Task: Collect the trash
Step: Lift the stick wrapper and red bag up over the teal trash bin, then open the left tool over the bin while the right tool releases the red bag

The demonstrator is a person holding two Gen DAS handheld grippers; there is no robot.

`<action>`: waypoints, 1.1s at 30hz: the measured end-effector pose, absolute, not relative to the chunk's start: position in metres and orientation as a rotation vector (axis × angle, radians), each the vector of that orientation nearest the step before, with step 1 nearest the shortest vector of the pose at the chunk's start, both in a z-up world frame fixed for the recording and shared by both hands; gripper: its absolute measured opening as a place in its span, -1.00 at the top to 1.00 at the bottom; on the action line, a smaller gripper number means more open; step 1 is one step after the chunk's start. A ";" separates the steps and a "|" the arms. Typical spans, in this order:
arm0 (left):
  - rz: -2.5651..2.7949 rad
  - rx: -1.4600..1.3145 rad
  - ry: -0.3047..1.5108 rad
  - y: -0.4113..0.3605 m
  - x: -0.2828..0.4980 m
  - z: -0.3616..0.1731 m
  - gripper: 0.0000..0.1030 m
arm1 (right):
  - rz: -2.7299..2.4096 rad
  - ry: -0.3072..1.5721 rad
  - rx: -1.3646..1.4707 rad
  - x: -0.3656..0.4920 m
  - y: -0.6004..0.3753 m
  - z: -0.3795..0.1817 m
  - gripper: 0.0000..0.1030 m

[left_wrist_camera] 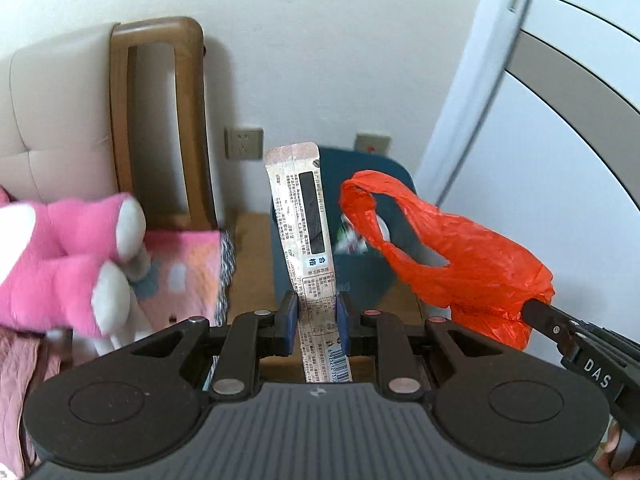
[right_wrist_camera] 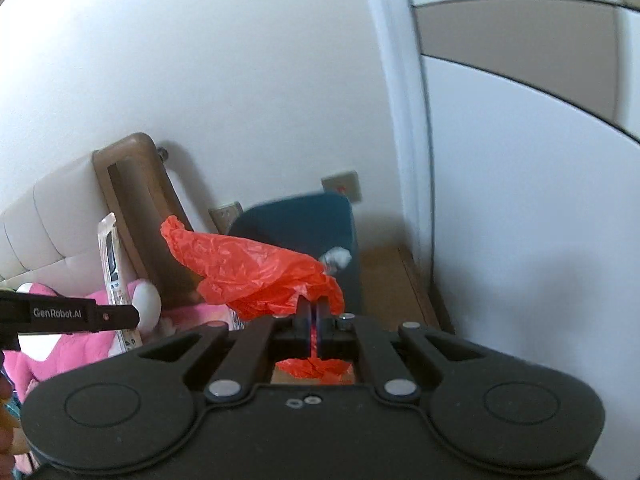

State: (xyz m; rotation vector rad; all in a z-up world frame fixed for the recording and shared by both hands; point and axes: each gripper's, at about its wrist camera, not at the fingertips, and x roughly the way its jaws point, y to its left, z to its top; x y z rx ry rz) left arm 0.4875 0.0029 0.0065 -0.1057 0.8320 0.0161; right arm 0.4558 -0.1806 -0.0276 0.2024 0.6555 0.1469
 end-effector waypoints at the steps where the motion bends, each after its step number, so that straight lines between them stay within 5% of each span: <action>1: 0.021 -0.110 0.835 0.001 0.501 0.007 0.62 | 0.154 0.652 0.195 0.472 -0.180 -0.028 0.98; 15: 0.116 -0.148 0.898 -0.015 0.674 -0.007 0.62 | 0.212 0.669 -0.022 0.650 -0.156 -0.038 0.98; 33: 0.157 -0.161 1.200 -0.029 0.756 -0.139 0.61 | 0.353 0.925 -0.236 0.715 -0.139 -0.123 0.98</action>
